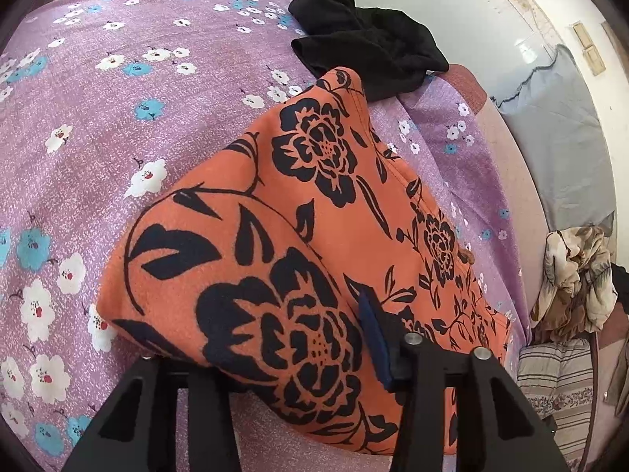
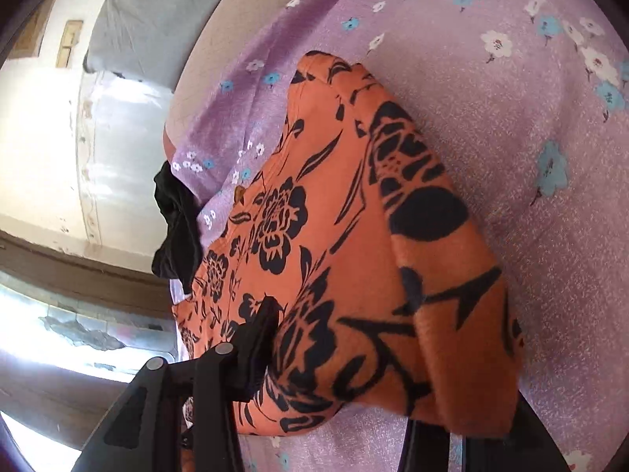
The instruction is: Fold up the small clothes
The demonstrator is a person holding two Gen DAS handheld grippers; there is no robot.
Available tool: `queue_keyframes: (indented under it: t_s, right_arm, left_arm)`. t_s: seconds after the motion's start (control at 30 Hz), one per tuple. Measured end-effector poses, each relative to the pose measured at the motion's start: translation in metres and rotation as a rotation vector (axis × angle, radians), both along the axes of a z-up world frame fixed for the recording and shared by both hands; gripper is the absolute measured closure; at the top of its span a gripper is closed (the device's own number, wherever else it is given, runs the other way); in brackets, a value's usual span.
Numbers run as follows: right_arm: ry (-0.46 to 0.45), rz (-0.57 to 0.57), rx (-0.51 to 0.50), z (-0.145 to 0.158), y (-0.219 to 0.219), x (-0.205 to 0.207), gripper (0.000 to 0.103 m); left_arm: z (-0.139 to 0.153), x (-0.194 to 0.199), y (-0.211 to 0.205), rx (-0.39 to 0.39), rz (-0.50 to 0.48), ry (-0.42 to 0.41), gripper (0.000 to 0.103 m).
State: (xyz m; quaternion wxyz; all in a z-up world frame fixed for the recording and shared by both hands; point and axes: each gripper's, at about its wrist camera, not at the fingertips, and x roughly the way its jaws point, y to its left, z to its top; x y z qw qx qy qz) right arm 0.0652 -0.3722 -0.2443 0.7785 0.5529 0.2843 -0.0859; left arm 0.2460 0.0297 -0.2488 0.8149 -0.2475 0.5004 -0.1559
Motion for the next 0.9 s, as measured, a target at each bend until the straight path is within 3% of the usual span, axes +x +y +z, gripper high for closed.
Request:
queue_keyframes:
  t_s: [0.13, 0.27, 0.33, 0.5, 0.7, 0.9]
  right_arm:
    - [0.026, -0.017, -0.047, 0.000, 0.001, 0.003, 0.079]
    - [0.053, 0.006, -0.259, 0.027, 0.020, 0.007, 0.085]
    - [0.052, 0.007, -0.350, 0.040, 0.027, 0.004, 0.086]
    - [0.052, 0.014, -0.551, 0.066, 0.052, -0.005, 0.087]
    - [0.022, -0.006, -0.577, 0.090, 0.067, -0.046, 0.087]
    - [0.053, 0.012, -0.446, 0.084, 0.069, -0.095, 0.087]
  left_arm:
    - [-0.001, 0.001, 0.003, -0.020, 0.010, 0.013, 0.064]
    - [0.000, 0.001, 0.002, -0.022, 0.008, 0.010, 0.064]
    - [0.005, -0.001, 0.004, -0.018, 0.013, -0.011, 0.080]
    - [0.024, -0.011, 0.002, 0.015, -0.003, -0.057, 0.084]
    - [0.045, -0.046, 0.026, -0.070, -0.009, -0.053, 0.085]
    - [0.042, -0.098, 0.044, -0.025, -0.023, -0.023, 0.085]
